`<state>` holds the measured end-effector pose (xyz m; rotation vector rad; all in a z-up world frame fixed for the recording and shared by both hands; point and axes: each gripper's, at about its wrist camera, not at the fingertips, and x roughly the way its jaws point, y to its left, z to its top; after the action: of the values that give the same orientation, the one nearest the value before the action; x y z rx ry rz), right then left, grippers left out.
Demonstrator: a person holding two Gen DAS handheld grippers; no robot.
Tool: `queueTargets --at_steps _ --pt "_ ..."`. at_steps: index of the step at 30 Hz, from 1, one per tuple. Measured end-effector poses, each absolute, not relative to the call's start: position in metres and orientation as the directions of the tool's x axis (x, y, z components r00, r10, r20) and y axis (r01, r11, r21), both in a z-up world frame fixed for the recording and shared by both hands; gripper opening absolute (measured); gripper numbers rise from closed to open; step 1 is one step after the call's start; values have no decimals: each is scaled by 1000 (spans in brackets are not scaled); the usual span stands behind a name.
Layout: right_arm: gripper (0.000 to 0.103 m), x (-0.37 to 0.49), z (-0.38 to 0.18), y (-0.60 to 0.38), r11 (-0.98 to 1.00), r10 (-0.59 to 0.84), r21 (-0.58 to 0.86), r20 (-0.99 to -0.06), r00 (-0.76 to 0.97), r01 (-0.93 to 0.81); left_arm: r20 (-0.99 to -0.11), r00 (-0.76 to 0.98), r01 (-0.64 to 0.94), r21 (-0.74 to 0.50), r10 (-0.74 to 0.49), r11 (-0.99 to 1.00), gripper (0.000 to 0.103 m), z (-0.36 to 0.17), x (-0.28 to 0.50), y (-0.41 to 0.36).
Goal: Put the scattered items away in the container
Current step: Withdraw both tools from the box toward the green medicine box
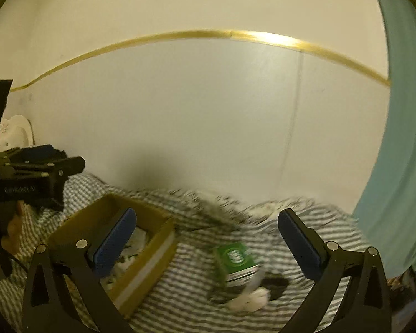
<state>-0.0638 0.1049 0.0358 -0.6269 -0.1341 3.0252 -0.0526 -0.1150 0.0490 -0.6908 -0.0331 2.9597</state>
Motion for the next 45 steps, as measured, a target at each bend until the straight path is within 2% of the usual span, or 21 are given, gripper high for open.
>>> queueTargets --at_steps 3,7,9,16,19,23,27,34,41,45 --pt "103 -56 57 116 -992 93 -119 -367 -926 -52 -430 -896 -111 -26 112 -993 103 71 -58 -95" --pt "103 -49 80 131 -987 116 -141 -312 -943 -75 -346 -934 -111 45 89 -993 103 97 -64 -61" --pt "103 -48 91 143 -988 122 -131 -294 -948 -87 -337 -939 -106 77 74 -991 103 103 -71 -49" --pt "103 -57 108 177 -986 162 -84 -278 -947 -144 -350 -931 -145 79 109 -986 103 108 -111 -8" --pt "103 -58 100 185 -979 202 -93 -259 -945 -184 -404 -908 -141 48 110 -989 103 88 -131 1" --pt "103 -57 78 201 -977 214 -61 -300 -930 -205 -512 -854 -133 37 95 -990 103 52 -152 16" --pt "103 -65 57 214 -975 222 -92 -362 -905 -203 -543 -838 -86 29 57 -996 103 24 -165 26" --pt "103 -79 16 240 -976 216 -105 -426 -879 -189 -626 -779 -6 -56 40 -998 103 -31 -182 34" --pt "103 -98 -52 260 -973 229 -141 -510 -829 -182 -674 -737 -24 -40 45 -999 103 -77 -188 58" --pt "103 -107 -83 273 -963 266 -184 -560 -785 -194 -731 -678 -36 -68 74 -997 103 -106 -201 73"
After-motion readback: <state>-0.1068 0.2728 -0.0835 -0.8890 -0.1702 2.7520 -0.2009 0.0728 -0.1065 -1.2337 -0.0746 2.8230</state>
